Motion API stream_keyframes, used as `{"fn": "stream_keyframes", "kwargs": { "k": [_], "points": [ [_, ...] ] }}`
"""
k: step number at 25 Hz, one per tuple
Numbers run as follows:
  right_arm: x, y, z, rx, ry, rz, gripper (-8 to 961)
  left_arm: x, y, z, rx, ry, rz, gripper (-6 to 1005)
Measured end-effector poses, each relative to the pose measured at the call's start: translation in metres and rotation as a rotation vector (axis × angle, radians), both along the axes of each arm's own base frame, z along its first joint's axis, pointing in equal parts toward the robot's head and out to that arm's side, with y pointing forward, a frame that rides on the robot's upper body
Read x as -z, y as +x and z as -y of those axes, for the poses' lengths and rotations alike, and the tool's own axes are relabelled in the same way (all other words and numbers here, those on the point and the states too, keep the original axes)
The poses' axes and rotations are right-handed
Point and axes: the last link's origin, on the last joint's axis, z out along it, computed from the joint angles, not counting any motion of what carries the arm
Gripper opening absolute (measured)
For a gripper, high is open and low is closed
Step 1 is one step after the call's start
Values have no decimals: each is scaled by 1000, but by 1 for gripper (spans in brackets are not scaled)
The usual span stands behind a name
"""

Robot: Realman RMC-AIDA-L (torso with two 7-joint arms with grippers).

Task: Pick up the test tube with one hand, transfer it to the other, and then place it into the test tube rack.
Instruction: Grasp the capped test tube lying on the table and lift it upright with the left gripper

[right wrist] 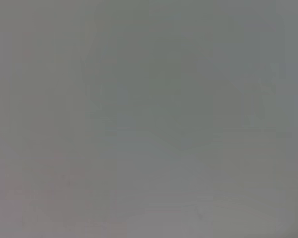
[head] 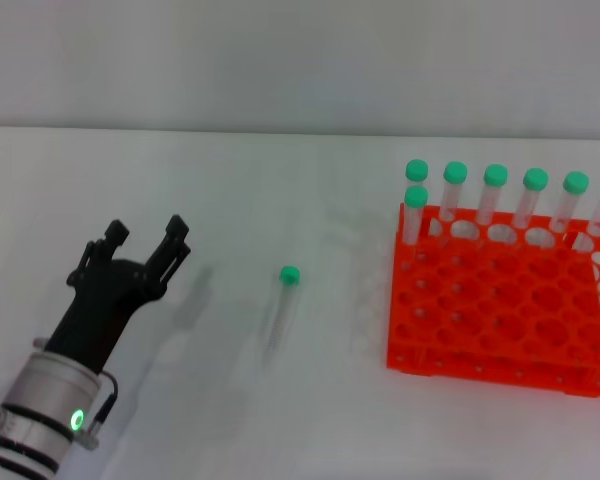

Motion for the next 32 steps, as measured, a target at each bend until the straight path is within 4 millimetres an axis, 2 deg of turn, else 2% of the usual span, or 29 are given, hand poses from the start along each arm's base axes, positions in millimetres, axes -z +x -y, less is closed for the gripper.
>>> {"fn": "stream_keyframes", "kwargs": {
  "k": [3,7,13,16,17,18,20,24,29,32],
  "points": [
    [0,0,1,1,1,1,857,-7,3,-11,21,-6,33,894],
    [-2,0,1,-4,5,3,857,-31,-2,-36,58,-78,114,893],
    [-3,-2,-2,-17,11,9,857,-71,-5,-75,96,-349,156,893],
    [-4,-4,-4,-24,9,12,857,-95,8,-92,106,-529,143,893],
    [-3,-4,-5,-28,7,13,857,-102,16,-98,106,-587,132,893],
    [-3,-5,-6,-32,5,14,857,-114,30,-108,90,-718,83,892],
    [-3,-7,-9,-39,3,16,857,-116,35,-110,75,-776,62,892],
    [-4,-8,-12,-46,2,19,857,-122,65,-124,-23,-1018,-57,892],
    [-3,-11,-15,-56,-1,19,857,-113,88,-129,-129,-1198,-169,892],
    [-3,-10,-16,-51,-5,18,856,-104,106,-128,-110,-1287,-227,891]
  ]
}}
